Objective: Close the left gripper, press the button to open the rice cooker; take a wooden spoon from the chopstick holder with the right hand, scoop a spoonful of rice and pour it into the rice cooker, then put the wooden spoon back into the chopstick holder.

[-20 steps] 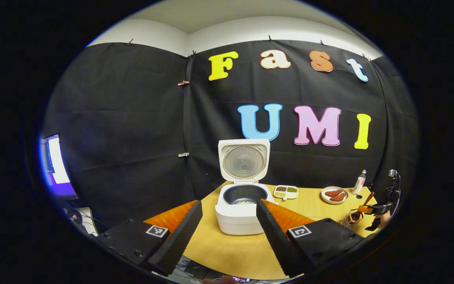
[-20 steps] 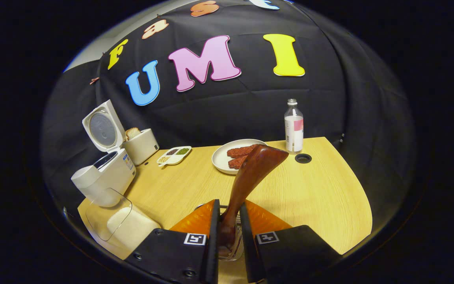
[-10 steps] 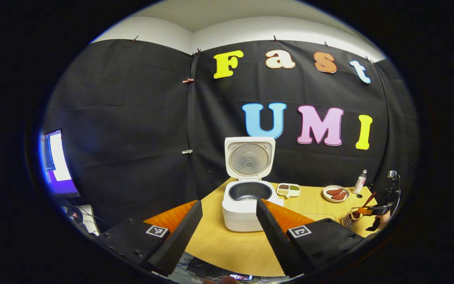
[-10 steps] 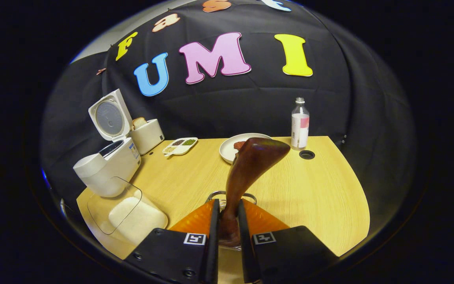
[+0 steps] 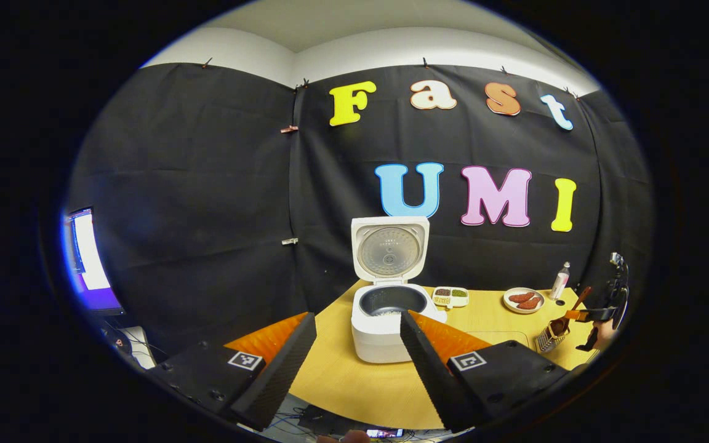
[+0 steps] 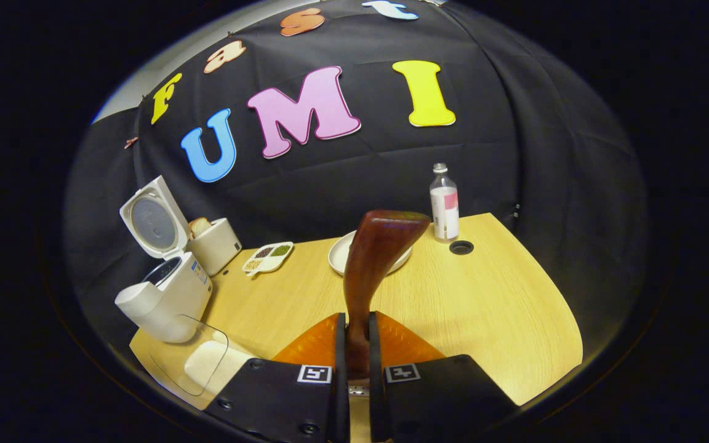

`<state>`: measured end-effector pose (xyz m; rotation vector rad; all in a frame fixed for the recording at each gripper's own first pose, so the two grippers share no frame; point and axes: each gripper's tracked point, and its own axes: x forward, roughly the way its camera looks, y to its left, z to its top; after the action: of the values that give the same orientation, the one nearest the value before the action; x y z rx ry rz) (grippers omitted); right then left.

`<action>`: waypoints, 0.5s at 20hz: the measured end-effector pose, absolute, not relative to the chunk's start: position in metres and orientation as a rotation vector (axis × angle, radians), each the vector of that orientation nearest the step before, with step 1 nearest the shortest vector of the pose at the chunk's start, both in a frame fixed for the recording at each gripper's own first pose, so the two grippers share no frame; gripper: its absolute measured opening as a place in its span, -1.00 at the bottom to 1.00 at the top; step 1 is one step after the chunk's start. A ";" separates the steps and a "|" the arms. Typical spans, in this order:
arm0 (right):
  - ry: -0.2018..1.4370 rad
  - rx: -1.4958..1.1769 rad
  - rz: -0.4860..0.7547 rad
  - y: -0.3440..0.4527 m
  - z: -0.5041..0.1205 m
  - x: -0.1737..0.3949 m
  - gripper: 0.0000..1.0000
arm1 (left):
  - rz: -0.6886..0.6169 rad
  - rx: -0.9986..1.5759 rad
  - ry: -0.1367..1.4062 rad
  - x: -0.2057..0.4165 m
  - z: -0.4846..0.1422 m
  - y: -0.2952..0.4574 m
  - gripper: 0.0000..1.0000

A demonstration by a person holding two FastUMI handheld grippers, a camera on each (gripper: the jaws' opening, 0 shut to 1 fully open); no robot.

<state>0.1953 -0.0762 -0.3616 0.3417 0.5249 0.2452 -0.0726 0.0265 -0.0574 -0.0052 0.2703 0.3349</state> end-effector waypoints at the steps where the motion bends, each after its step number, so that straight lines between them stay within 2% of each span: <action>1: 0.512 0.332 0.243 -0.079 -0.354 0.195 -0.66 | 0.329 -0.011 0.271 -0.073 -0.059 0.028 0.90; 6: 0.454 0.319 0.218 -0.085 -0.307 0.186 -0.66 | 0.295 -0.032 0.256 -0.069 -0.061 0.042 0.90; 10: 0.405 0.362 0.239 -0.056 -0.260 0.167 -0.67 | 0.269 -0.039 0.240 -0.069 -0.061 0.058 0.89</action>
<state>0.1668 -0.0564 -0.2599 0.3619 0.4050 0.2394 -0.0694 0.0584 -0.0615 -0.0389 0.2397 0.2691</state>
